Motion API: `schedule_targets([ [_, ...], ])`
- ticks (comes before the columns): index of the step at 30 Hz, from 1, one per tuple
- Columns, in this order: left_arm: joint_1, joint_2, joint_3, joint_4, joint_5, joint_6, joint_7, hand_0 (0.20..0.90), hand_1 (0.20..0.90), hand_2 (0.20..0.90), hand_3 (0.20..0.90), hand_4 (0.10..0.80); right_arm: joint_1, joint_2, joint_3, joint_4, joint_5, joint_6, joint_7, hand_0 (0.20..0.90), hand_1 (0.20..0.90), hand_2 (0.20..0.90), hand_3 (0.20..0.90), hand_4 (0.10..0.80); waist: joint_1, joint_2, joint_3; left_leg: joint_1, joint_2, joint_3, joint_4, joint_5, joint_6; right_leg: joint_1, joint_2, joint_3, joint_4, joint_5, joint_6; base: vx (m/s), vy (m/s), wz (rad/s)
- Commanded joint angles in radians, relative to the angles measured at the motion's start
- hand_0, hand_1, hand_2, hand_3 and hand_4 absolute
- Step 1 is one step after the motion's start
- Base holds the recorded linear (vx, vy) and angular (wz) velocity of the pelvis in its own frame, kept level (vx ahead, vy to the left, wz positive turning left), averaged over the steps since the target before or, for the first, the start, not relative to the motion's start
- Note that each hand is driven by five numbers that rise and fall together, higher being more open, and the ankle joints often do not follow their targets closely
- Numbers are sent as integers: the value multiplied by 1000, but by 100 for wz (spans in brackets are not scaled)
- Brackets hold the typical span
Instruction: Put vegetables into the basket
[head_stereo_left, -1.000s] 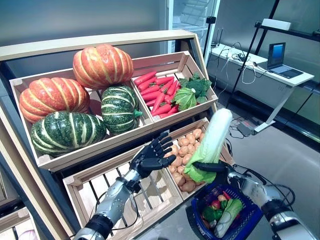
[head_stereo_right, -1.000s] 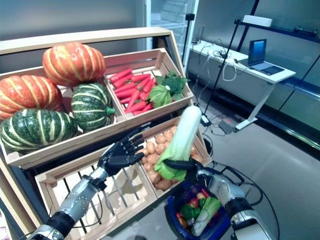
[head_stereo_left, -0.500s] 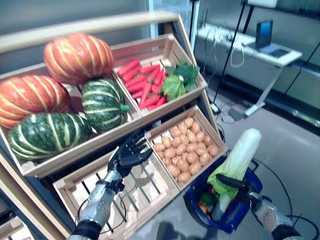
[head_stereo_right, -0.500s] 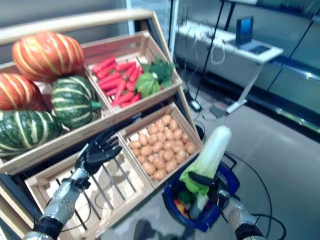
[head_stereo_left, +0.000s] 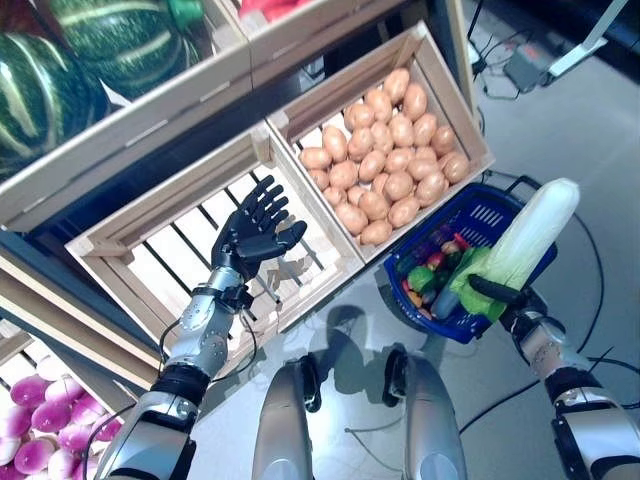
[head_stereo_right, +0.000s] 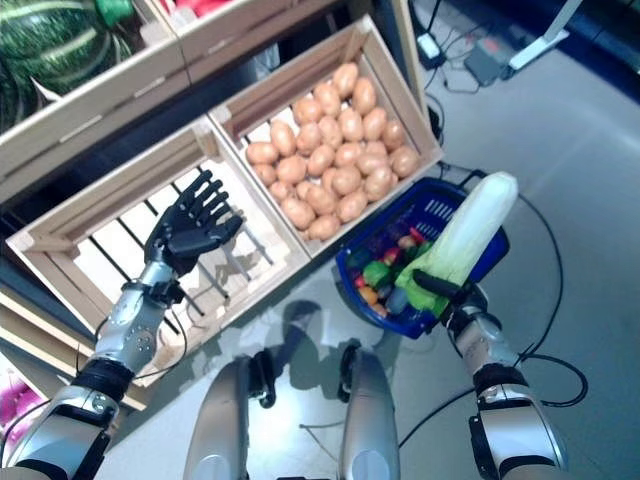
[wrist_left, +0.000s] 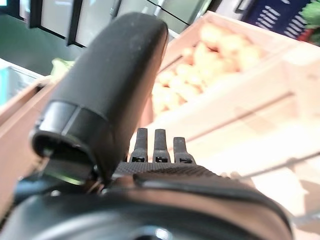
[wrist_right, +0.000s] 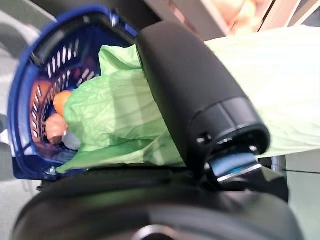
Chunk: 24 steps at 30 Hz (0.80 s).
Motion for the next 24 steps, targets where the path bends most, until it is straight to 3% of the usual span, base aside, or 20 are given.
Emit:
schedule_targets([
  [1,-97,12,-16,-33,-52,-117,-17,900,900,900,900,800,-106,-97,-25,36,-2,-104,-42,300,300,300,300,400,16,26,-56,3,-9,-3,124,-245,57,14,-26,22,66,-94,-51,-55,3,10],
  [6,-123,25,-31,-57,-71,-108,-6,900,900,900,900,800,-150,-131,-12,69,-9,-65,-39,300,300,300,300,400,22,39,-41,-93,-17,-15,226,-284,67,-90,-36,39,162,-124,-57,-59,-8,9],
  [7,-127,22,-35,-57,-73,-109,1,900,900,900,900,800,-167,-135,-6,78,-10,-55,-46,552,552,552,552,568,24,41,-38,-111,-19,-18,243,-288,66,-109,-36,42,178,-128,-58,-63,-8,5],
  [8,-130,18,-41,-54,-74,-111,6,900,900,900,900,800,-179,-137,-4,88,-6,-52,-50,900,900,900,900,800,25,43,-37,-125,-19,-20,256,-292,67,-125,-36,45,190,-131,-59,-55,-6,5],
  [19,-129,19,-49,-34,-88,-113,15,900,900,900,900,800,-205,-152,-7,107,9,-52,-71,900,900,900,900,800,36,37,-50,-155,-21,-24,280,-295,67,-160,-31,38,216,-134,-60,-11,-2,1],
  [24,-113,21,-50,-33,-89,-94,20,900,900,900,900,800,-172,-139,-17,101,6,-61,-53,900,900,900,900,800,37,23,-71,-83,-9,-13,175,-255,62,-91,-14,24,125,-99,-52,36,13,-2],
])
